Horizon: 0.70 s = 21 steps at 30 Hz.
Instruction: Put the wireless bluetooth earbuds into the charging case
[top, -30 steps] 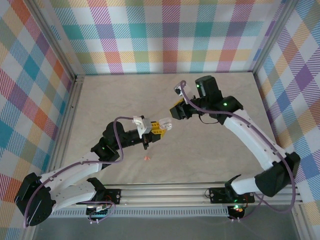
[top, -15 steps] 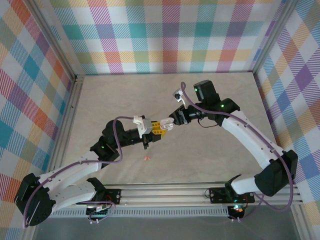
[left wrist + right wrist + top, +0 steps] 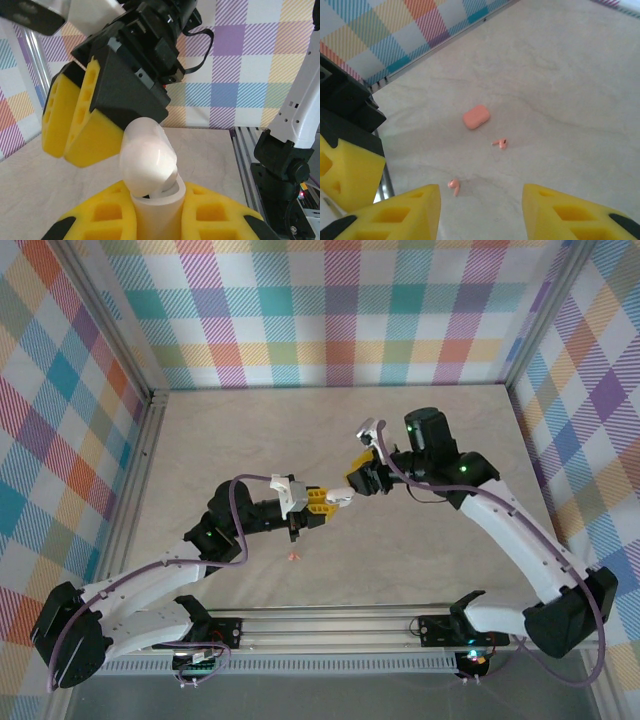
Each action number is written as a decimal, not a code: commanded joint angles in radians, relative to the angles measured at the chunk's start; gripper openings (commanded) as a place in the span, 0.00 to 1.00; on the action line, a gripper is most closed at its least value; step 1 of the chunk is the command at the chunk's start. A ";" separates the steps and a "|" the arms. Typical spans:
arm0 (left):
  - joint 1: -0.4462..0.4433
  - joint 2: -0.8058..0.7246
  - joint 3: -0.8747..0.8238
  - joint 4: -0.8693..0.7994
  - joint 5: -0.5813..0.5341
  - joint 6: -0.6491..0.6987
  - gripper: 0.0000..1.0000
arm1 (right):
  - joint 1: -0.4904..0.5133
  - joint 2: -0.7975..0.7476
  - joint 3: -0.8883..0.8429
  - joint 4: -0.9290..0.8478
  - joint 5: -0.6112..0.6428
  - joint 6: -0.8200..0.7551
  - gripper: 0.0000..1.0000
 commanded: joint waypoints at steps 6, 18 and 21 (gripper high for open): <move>0.007 -0.004 0.000 0.018 -0.096 -0.026 0.00 | 0.019 -0.119 -0.062 0.133 -0.023 -0.062 0.51; 0.020 0.009 0.026 -0.010 -0.068 -0.092 0.00 | 0.022 -0.097 -0.078 0.098 -0.251 -0.121 0.53; 0.029 0.014 0.034 -0.012 -0.055 -0.119 0.00 | 0.022 -0.099 -0.085 0.073 -0.218 -0.137 0.53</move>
